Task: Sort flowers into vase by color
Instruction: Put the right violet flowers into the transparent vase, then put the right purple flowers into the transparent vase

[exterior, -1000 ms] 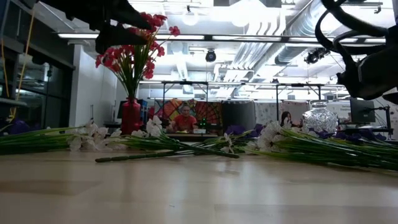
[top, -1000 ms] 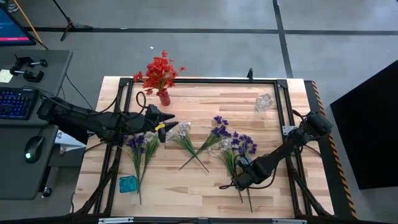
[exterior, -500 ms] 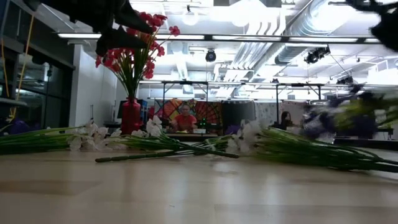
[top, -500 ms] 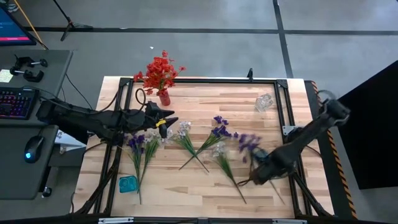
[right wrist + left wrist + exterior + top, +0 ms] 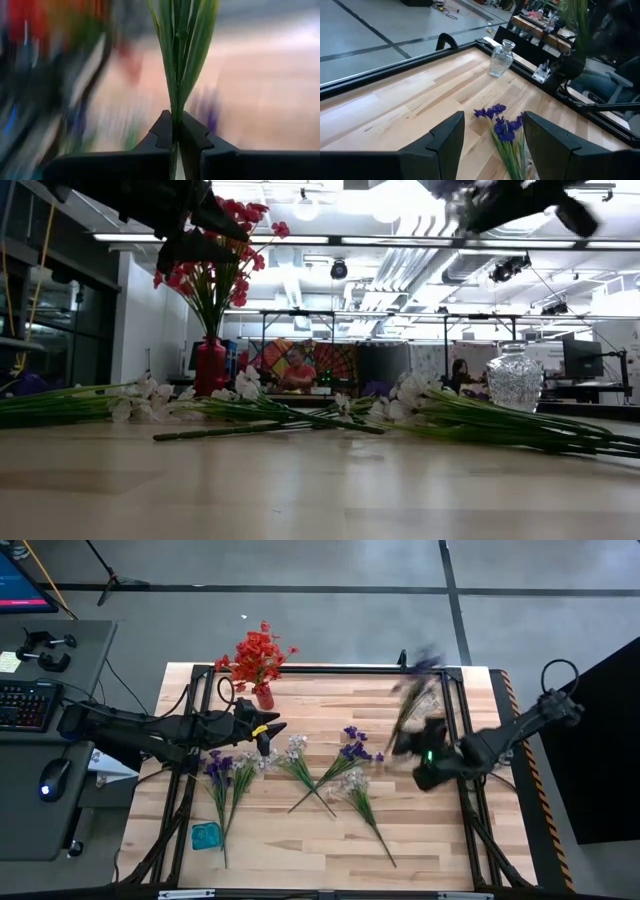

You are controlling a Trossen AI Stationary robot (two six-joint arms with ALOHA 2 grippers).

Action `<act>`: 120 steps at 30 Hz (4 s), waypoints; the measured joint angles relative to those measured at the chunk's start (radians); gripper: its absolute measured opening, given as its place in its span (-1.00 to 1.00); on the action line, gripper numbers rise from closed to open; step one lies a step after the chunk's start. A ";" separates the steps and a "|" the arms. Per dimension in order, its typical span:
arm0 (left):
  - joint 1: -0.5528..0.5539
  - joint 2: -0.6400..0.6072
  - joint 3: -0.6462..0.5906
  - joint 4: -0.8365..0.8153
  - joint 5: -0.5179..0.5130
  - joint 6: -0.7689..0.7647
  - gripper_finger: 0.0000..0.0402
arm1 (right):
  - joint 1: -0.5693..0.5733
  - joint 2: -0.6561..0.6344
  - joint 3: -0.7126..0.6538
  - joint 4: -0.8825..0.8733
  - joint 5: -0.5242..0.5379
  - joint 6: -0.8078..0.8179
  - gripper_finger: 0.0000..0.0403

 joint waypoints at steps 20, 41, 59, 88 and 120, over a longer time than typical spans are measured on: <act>0.000 0.000 0.000 0.053 -0.006 0.081 -0.05 | -0.748 -0.014 0.000 -0.143 0.258 -0.574 -1.00; 0.000 0.000 0.000 0.052 -0.094 0.074 -0.05 | -0.752 -0.014 -0.269 0.034 0.099 -0.333 -1.00; 0.000 0.000 0.000 0.050 -0.115 0.117 -0.05 | -0.752 -0.014 -0.244 0.008 -0.111 -0.471 -0.08; 0.021 -0.006 0.036 -0.177 0.027 0.096 -0.05 | -0.196 0.143 -0.246 0.799 -0.779 0.160 0.29; 0.273 -0.032 0.138 -0.475 0.500 0.475 -0.05 | -0.368 1.027 0.638 0.122 -0.948 0.583 0.29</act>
